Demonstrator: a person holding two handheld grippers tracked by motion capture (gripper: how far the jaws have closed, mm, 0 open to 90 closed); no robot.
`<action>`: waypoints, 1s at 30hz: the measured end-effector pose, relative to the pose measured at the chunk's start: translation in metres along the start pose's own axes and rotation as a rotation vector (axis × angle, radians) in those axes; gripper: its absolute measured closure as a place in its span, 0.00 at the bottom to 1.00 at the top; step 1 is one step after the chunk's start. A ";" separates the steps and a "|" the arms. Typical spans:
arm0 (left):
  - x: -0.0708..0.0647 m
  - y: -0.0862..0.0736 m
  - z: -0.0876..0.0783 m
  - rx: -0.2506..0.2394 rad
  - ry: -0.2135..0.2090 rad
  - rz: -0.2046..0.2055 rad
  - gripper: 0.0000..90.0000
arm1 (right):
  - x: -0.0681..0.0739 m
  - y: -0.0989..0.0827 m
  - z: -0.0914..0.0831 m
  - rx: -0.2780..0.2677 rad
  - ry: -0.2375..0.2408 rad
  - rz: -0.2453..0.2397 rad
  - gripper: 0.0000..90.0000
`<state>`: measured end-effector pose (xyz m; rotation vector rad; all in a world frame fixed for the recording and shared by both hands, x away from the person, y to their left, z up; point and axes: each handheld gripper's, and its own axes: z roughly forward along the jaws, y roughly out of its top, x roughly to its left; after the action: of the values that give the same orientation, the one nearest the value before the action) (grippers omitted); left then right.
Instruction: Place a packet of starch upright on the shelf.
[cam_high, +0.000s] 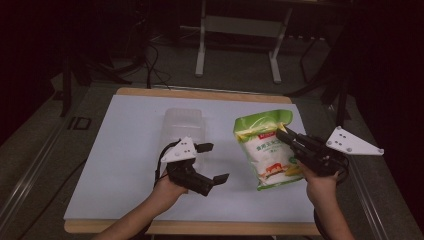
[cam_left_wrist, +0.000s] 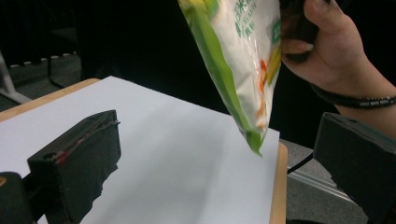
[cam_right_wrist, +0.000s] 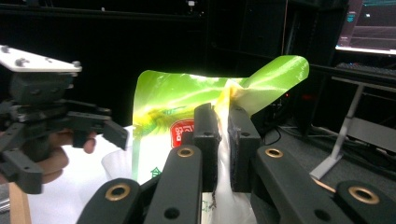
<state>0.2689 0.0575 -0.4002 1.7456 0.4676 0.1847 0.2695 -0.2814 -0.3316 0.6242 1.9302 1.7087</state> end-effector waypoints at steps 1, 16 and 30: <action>0.000 0.003 0.003 0.000 -0.003 -0.005 0.01 | 0.001 0.001 0.001 -0.001 0.004 -0.002 0.94; 0.002 0.025 0.041 -0.004 -0.052 0.038 0.01 | 0.010 0.002 0.009 -0.024 0.034 -0.004 0.94; 0.005 0.028 0.057 -0.038 -0.085 0.061 0.46 | 0.018 0.001 0.018 -0.018 0.057 -0.018 0.94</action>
<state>0.3004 0.0035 -0.3867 1.7241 0.3473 0.1608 0.2669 -0.2568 -0.3335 0.5559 1.9510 1.7482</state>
